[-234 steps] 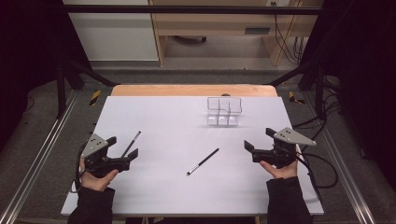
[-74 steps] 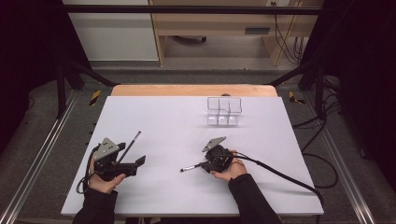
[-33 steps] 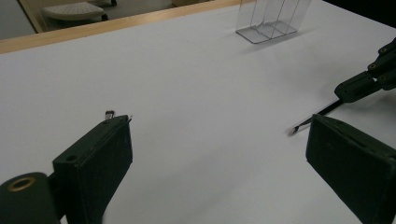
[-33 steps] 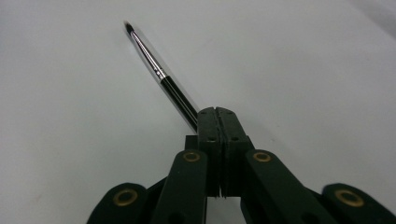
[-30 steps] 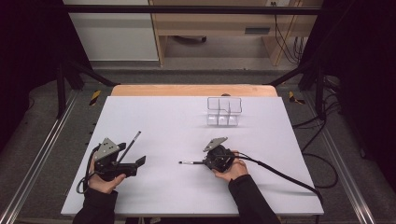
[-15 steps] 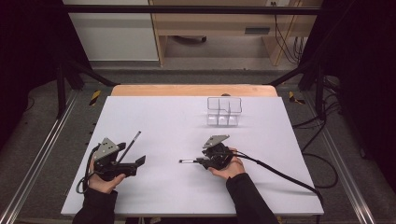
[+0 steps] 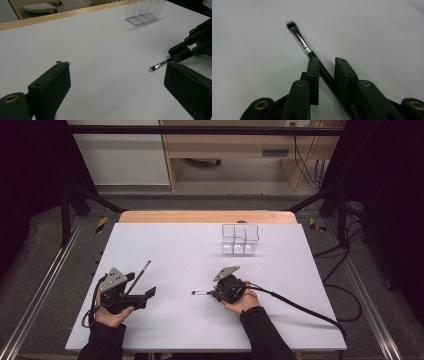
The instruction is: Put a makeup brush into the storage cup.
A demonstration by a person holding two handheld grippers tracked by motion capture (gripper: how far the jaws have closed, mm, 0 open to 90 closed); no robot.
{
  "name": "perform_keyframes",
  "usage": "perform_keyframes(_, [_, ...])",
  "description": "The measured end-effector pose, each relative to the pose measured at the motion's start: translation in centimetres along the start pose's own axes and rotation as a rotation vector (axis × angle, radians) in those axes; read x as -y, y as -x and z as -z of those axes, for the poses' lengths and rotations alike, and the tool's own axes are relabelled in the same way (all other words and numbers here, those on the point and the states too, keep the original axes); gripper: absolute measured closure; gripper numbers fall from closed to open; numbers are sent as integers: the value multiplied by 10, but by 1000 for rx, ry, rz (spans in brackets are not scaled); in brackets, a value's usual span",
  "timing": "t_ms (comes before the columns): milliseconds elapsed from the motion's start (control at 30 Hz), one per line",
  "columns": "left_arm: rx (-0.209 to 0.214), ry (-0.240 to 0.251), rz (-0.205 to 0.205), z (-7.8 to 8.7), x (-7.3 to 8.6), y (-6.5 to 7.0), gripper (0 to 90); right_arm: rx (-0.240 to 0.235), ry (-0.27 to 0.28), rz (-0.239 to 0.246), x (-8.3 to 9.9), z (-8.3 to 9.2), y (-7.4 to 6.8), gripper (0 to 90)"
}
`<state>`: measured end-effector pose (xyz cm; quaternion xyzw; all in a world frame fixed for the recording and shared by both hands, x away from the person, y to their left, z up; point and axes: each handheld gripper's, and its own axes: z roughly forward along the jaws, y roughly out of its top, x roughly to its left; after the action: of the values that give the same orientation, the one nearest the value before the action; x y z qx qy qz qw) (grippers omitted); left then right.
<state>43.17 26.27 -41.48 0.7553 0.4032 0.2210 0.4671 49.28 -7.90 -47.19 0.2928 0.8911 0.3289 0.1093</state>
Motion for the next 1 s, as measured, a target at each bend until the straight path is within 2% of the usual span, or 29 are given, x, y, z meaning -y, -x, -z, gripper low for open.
perform_keyframes(133, [1, 1, 0, 0, 0, 0, 60, 9, -11, 0, 0, 1, -1, 837])
perform_keyframes(267, [3, 3, -1, 1, 0, 0, 60, 4, -15, -21, 0, 2, -1, 840])
perform_keyframes(533, [3, 3, -5, 1, -1, 1, 60, 18, -19, -29, 0, 3, -2, 834])
perform_keyframes(567, [4, 4, -5, 1, -1, 1, 60, 31, -14, -19, 0, 4, -2, 790])
perform_keyframes(700, [4, 6, -3, 1, -1, 1, 59, 28, -4, -20, -3, 9, -1, 735])
perform_keyframes(767, [5, 6, -3, 1, -1, 1, 59, 21, -9, -11, -10, 18, 1, 688])
perform_keyframes(900, [6, 4, -5, 1, -1, 1, 59, 17, -18, -12, -20, 27, 3, 661])
perform_keyframes(1000, [8, 3, -5, 1, -1, 1, 58, 7, -47, -9, -33, 32, 6, 646])
